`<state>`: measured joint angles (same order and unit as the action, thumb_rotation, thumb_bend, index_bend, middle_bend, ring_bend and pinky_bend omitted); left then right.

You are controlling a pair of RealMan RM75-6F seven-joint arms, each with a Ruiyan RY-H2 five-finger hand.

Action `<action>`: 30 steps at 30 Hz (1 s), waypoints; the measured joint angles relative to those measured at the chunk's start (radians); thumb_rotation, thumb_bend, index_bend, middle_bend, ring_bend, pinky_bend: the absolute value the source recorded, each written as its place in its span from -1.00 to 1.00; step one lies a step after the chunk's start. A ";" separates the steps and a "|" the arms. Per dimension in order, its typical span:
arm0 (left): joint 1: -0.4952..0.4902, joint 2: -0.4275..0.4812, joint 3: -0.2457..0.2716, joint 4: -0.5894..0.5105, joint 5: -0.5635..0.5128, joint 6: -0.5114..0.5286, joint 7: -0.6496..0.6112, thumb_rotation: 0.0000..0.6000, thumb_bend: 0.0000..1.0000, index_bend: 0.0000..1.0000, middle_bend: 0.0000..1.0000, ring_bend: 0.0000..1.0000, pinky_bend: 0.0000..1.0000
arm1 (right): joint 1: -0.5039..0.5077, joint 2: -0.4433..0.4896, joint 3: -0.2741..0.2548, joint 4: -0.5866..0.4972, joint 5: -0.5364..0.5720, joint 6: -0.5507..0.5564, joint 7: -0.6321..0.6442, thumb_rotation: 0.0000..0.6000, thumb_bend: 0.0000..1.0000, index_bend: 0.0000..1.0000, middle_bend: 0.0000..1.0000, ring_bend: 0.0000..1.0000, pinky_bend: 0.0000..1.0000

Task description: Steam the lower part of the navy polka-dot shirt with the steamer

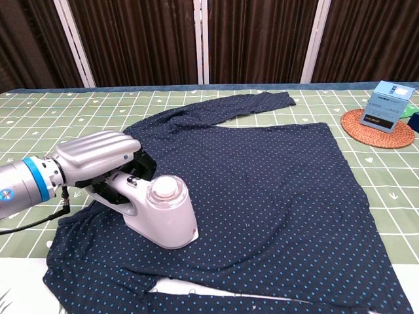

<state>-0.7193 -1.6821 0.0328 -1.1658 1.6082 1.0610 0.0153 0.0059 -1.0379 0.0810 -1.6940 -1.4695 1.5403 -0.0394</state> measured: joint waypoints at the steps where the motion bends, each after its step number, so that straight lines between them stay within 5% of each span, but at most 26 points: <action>1: -0.001 -0.003 0.001 -0.003 0.004 0.000 0.002 1.00 0.14 0.87 0.72 0.55 1.00 | 0.000 0.000 0.000 0.000 0.000 0.000 0.001 1.00 -1.00 -1.00 -1.00 -1.00 -1.00; 15: -0.012 -0.018 0.007 -0.075 0.031 -0.004 0.029 1.00 0.14 0.87 0.72 0.55 1.00 | -0.003 0.004 0.000 0.002 -0.003 0.004 0.013 1.00 -1.00 -1.00 -1.00 -1.00 -1.00; 30: 0.030 0.039 0.024 -0.034 0.014 0.019 -0.008 1.00 0.14 0.87 0.72 0.55 1.00 | -0.004 0.004 -0.003 -0.003 -0.012 0.010 0.008 1.00 -1.00 -1.00 -1.00 -1.00 -1.00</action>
<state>-0.6891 -1.6432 0.0564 -1.1997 1.6220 1.0801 0.0069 0.0015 -1.0336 0.0783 -1.6971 -1.4817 1.5502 -0.0319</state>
